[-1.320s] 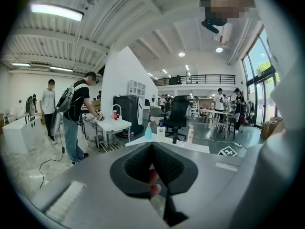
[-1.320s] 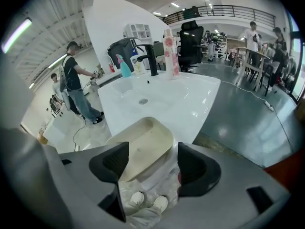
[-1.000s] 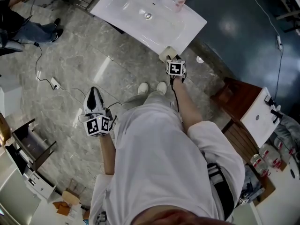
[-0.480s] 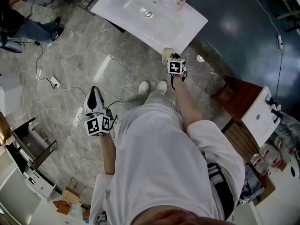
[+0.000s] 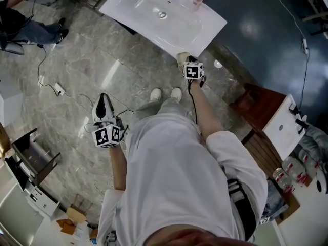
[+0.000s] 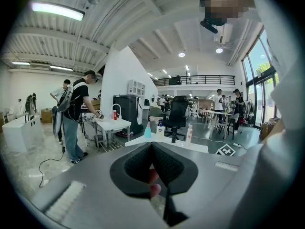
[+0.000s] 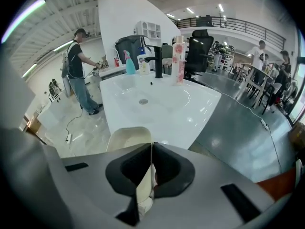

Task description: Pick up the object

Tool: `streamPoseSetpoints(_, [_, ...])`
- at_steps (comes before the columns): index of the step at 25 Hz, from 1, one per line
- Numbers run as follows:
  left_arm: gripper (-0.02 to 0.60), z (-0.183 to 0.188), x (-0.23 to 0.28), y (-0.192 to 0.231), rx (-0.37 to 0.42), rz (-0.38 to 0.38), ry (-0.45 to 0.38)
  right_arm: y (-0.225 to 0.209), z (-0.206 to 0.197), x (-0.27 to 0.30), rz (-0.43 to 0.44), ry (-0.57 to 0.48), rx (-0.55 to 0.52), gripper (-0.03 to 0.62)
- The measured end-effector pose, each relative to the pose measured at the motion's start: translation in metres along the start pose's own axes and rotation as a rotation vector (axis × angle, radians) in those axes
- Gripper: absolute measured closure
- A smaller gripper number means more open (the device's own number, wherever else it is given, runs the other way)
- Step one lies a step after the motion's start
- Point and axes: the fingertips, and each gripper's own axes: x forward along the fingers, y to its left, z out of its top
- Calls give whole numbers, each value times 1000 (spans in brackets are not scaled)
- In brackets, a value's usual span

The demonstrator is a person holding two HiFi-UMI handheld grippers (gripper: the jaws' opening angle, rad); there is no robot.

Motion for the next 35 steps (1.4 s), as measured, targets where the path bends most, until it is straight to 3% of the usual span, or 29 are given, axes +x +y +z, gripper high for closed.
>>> streamPoseSetpoints(8, [583, 2, 8, -2, -3, -28, -12, 11, 24, -25, 29, -100, -34, 579])
streamPoseSetpoints(20, [583, 20, 31, -20, 14, -132, -78, 50, 112, -118, 116, -402, -47, 579])
streamPoseSetpoints(35, [583, 107, 65, -82, 107, -365, -258, 90, 196, -290, 164, -797, -110, 579])
